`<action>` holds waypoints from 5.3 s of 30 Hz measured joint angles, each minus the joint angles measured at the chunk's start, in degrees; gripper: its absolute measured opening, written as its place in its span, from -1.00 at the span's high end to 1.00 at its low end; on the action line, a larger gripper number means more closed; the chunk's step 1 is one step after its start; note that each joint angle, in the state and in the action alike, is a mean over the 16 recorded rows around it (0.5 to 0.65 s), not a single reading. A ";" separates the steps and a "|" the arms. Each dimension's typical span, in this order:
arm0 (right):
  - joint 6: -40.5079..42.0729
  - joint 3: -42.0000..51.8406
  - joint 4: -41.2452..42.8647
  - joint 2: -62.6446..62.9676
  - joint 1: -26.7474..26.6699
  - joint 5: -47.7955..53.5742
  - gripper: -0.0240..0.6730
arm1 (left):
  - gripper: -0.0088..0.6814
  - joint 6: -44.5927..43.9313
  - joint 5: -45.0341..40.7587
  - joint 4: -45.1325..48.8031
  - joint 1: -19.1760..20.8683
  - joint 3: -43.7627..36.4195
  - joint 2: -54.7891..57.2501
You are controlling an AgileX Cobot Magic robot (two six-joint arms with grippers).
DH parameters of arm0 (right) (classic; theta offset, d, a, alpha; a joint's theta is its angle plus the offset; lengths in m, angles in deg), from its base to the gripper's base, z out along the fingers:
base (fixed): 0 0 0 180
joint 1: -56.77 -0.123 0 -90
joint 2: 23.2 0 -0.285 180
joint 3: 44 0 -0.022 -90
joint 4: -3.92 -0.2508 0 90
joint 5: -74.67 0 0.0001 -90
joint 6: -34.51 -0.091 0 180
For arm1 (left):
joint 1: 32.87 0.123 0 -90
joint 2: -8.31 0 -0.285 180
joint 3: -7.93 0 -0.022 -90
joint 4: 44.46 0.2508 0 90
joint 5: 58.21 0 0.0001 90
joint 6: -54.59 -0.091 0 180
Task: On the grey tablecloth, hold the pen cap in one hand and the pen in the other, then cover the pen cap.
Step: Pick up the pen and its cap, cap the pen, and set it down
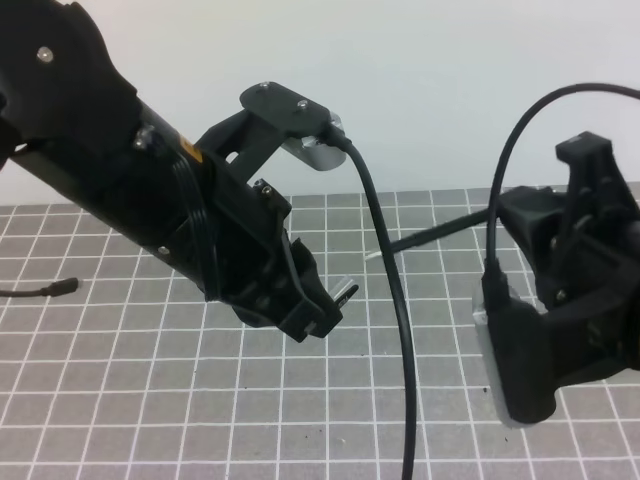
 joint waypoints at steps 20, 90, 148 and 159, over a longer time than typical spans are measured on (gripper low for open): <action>3.39 0.01 -0.36 0.40 0.00 -2.80 0.93 | 0.74 0.09 -0.01 0.41 0.00 0.00 -0.07; 12.82 0.01 -6.37 -1.20 -8.55 -8.15 0.93 | 0.74 -1.47 -2.94 5.24 -5.57 -0.18 0.59; -40.32 -11.27 -74.37 -21.10 10.57 10.01 0.94 | 0.98 35.18 23.94 30.20 -5.70 -20.60 -29.71; -25.71 -16.63 -86.36 -31.65 17.95 13.89 0.94 | 0.98 36.74 26.26 30.22 -5.70 -23.94 -33.51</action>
